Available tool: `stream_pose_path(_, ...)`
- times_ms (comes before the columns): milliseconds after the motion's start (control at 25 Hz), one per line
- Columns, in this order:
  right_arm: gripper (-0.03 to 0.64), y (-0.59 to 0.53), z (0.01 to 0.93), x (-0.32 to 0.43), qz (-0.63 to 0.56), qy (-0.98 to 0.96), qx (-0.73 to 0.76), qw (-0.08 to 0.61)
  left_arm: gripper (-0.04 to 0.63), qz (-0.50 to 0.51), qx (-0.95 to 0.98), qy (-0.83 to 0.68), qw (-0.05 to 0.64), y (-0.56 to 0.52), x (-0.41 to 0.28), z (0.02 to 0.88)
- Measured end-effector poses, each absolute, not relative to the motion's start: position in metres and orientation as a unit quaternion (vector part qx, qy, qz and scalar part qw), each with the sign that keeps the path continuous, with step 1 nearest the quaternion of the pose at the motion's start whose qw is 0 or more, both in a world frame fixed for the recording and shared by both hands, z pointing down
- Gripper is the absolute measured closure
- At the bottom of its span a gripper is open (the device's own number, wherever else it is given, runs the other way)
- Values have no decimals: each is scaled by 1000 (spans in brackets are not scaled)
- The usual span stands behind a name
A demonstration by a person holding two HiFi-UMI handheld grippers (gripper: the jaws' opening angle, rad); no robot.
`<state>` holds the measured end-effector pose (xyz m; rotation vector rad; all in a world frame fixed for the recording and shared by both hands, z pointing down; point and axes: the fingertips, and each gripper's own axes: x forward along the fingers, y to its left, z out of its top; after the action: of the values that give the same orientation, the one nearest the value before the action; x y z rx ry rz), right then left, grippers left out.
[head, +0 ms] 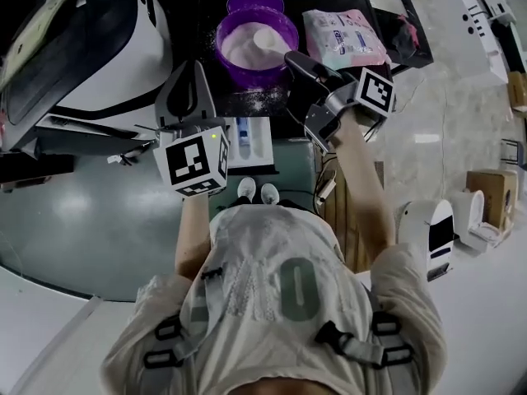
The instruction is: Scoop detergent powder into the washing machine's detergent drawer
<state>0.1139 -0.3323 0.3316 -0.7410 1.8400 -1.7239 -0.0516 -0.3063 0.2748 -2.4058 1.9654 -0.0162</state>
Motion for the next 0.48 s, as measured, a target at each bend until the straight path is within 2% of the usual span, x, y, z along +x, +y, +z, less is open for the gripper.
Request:
stream_pose_path(200, 607, -309, 342, 129, -619, 650, -281, 341, 575, -20, -778, 628, 14, -299, -44, 295)
stream_pose_path(480, 607, -261, 344, 138, -591, 643, -292, 390, 575, -29, -792, 609, 30, -279, -28, 300)
